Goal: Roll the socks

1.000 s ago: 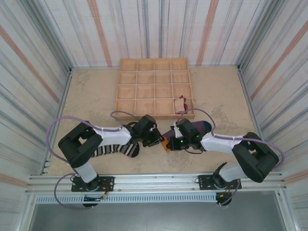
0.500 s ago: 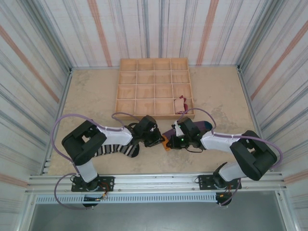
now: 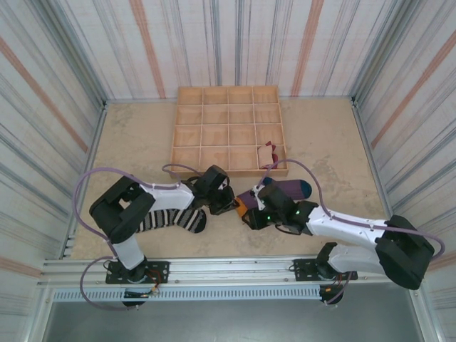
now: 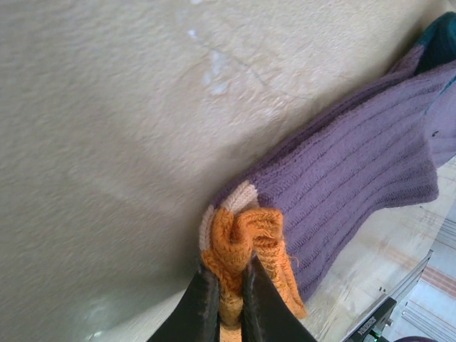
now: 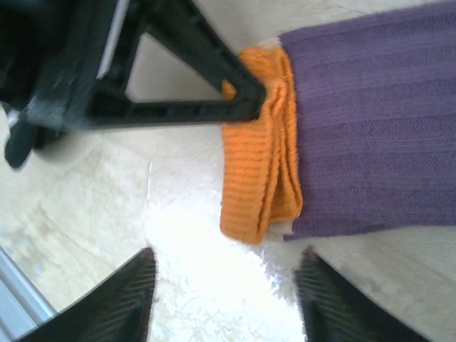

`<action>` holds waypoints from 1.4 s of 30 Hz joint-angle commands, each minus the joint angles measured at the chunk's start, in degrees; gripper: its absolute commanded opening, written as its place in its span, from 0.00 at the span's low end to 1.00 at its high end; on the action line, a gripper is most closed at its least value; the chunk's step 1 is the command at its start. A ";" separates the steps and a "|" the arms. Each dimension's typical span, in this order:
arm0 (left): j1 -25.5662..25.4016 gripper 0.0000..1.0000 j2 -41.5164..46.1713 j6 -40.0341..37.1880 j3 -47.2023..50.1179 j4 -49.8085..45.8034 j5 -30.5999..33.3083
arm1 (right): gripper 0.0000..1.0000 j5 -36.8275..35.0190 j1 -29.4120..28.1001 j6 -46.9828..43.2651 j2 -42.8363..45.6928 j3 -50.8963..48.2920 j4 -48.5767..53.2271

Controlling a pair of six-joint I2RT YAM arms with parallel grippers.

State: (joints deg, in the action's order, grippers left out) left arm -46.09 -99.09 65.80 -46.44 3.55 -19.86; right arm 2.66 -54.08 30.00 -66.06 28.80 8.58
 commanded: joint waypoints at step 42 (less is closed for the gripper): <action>2.58 0.31 16.92 1.99 11.68 -9.33 -3.87 | 0.00 -53.74 -30.45 -2.46 -39.53 15.54 3.55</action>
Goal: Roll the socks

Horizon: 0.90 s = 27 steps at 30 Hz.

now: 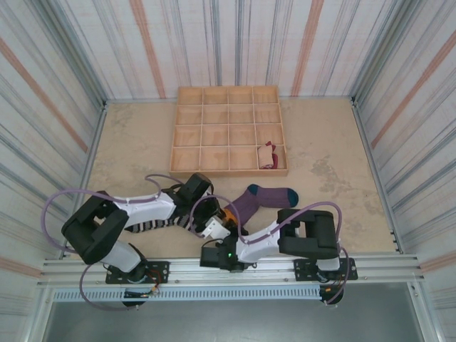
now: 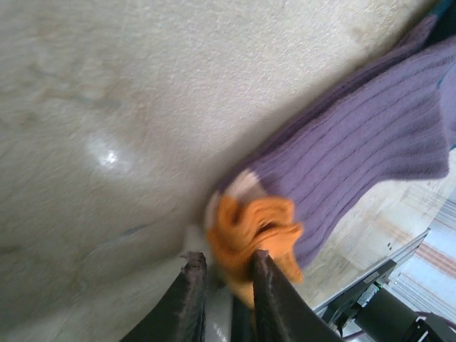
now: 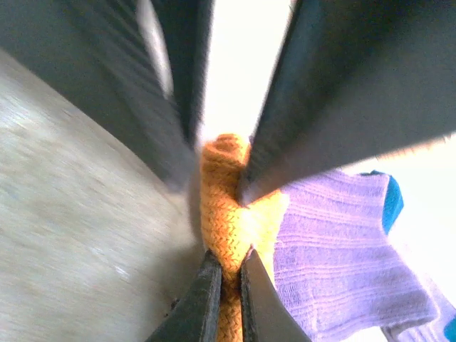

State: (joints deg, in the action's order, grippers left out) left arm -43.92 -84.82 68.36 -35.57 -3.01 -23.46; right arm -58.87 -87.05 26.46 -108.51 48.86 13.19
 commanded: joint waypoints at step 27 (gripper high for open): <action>1.24 0.56 8.29 -3.36 -1.15 -4.82 2.77 | 0.00 79.29 38.45 2.72 35.64 -26.90 -25.09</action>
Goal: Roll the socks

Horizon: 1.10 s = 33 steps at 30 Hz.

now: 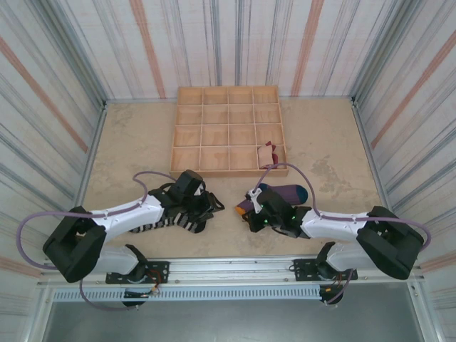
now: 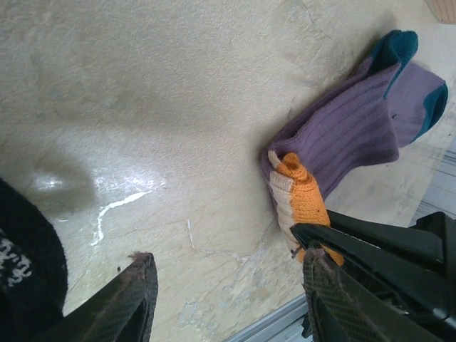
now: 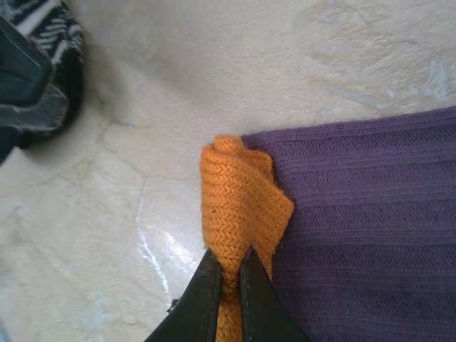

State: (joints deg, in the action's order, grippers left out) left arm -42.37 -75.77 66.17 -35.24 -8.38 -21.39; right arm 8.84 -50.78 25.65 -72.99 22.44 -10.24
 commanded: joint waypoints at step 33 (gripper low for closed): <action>-9.68 0.48 -22.76 -1.95 -9.95 16.68 10.37 | 0.00 22.41 19.49 19.27 -16.60 -6.44 -13.88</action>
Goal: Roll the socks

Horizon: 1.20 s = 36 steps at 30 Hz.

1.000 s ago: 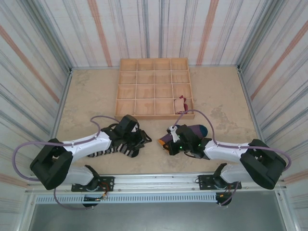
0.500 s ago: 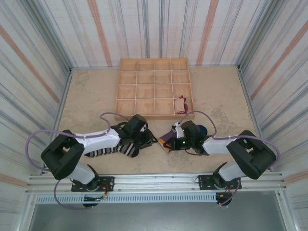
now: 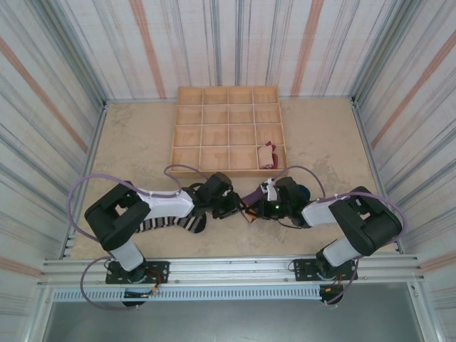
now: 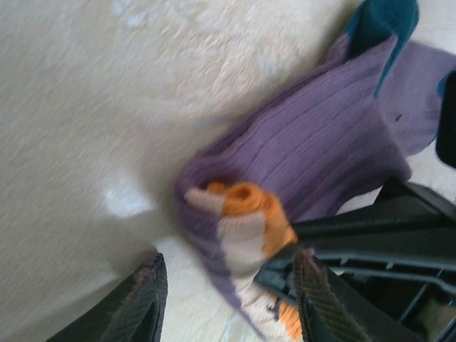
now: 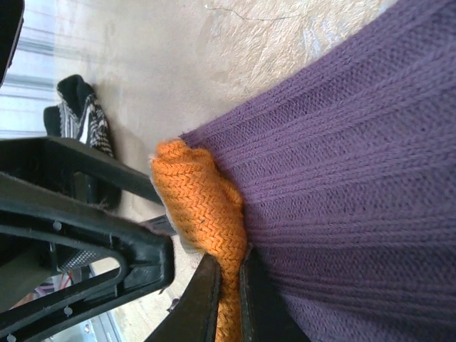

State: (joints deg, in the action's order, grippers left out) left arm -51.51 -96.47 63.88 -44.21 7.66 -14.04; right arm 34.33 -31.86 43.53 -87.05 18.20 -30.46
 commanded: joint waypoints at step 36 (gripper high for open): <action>4.13 0.00 3.08 -2.19 -3.08 -23.67 -3.96 | 0.69 -70.11 -44.12 -26.22 19.79 13.90 40.25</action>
State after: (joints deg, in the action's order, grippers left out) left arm -47.94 -94.63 62.28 -48.84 -12.23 -16.71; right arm -22.46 -72.10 22.98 -64.42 29.98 8.14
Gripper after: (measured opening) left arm 0.112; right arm 0.690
